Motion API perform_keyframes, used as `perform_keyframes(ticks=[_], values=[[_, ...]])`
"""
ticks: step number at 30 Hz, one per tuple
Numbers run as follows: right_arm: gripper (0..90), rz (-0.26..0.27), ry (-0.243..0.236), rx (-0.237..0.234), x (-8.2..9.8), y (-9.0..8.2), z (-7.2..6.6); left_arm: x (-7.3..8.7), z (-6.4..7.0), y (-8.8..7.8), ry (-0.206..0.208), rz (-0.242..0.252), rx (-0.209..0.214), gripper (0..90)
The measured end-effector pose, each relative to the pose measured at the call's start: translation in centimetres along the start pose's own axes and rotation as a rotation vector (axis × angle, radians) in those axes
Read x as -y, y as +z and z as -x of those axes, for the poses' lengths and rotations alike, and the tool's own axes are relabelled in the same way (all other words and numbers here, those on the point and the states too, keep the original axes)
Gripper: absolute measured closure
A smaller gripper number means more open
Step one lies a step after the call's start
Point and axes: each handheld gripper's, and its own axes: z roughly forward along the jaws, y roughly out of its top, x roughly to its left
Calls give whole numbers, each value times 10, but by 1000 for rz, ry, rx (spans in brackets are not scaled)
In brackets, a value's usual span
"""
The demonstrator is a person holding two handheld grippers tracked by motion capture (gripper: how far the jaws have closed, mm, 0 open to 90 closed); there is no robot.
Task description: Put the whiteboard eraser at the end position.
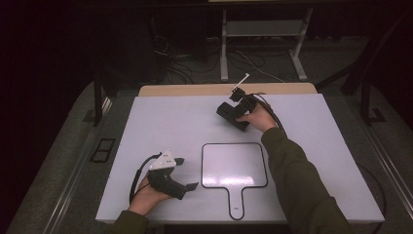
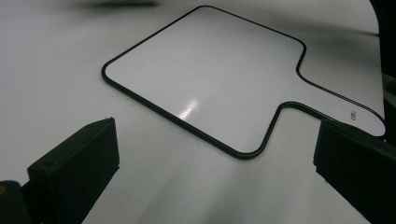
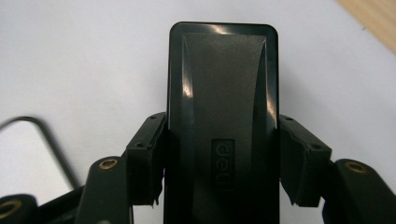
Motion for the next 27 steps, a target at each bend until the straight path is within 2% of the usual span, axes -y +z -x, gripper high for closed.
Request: perform_keyframes(ticks=[5,12,15,24,27], values=[[387,-13,13,-2,-1,10,1,0,0,-1,0,-1,1,0],[385,-38,-15,23,2,20,2,0,1,0,3,-1,1,0],[384,-26,-4,12,2,22,3,0,0,-1,1,-1,1,0],[381,-8,-5,20,6,23,4,1,-1,-2,-1,-2,0,0],[359,26,38,4,6,18,5,1,0,-1,-1,-3,-1,0]])
